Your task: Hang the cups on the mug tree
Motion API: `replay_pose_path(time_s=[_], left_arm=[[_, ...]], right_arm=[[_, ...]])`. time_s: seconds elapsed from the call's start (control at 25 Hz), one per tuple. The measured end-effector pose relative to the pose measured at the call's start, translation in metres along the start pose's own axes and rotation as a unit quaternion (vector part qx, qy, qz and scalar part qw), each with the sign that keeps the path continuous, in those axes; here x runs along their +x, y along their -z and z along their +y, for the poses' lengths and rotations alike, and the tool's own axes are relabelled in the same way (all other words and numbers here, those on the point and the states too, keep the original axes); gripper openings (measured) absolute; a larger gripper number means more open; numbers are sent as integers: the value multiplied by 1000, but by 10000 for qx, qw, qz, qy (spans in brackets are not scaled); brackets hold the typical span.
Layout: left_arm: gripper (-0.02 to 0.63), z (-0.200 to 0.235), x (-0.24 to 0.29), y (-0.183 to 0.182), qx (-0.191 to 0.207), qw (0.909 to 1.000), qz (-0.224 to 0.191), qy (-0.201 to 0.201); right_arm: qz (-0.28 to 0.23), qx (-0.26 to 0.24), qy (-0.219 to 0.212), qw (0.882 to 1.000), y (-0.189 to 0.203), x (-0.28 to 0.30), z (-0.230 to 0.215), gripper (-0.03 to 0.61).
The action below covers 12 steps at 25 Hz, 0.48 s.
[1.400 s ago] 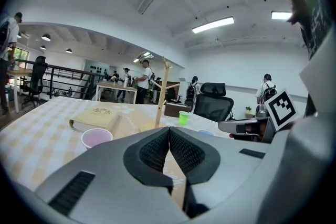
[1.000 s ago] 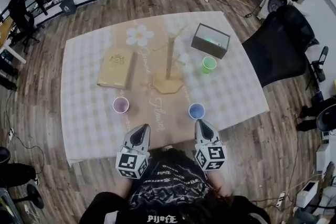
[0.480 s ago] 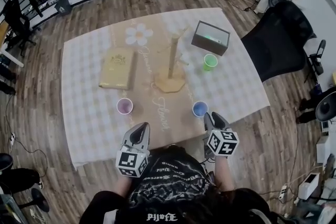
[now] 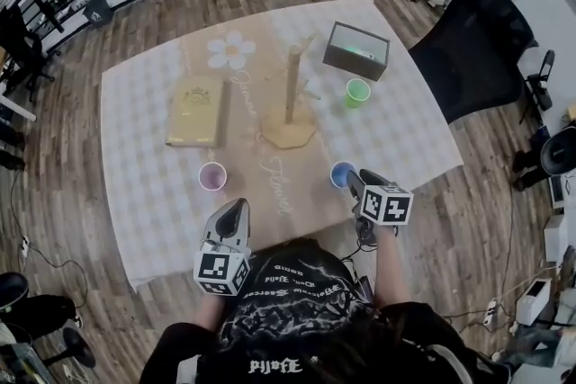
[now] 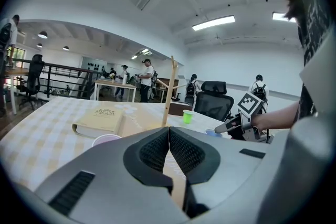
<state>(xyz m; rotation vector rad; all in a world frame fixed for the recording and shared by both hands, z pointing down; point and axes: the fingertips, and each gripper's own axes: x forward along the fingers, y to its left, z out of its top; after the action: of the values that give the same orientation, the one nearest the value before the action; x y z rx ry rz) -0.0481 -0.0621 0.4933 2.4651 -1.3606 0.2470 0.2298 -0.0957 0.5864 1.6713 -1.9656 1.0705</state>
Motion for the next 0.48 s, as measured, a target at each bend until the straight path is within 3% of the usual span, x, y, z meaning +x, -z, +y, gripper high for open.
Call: replay_pose_path(time_s=[0.48], left_arm=[[20,18,-11,8,-98,9992,39,-386]], right_arm=[[101,238,139,9996,6,14,-10,75]])
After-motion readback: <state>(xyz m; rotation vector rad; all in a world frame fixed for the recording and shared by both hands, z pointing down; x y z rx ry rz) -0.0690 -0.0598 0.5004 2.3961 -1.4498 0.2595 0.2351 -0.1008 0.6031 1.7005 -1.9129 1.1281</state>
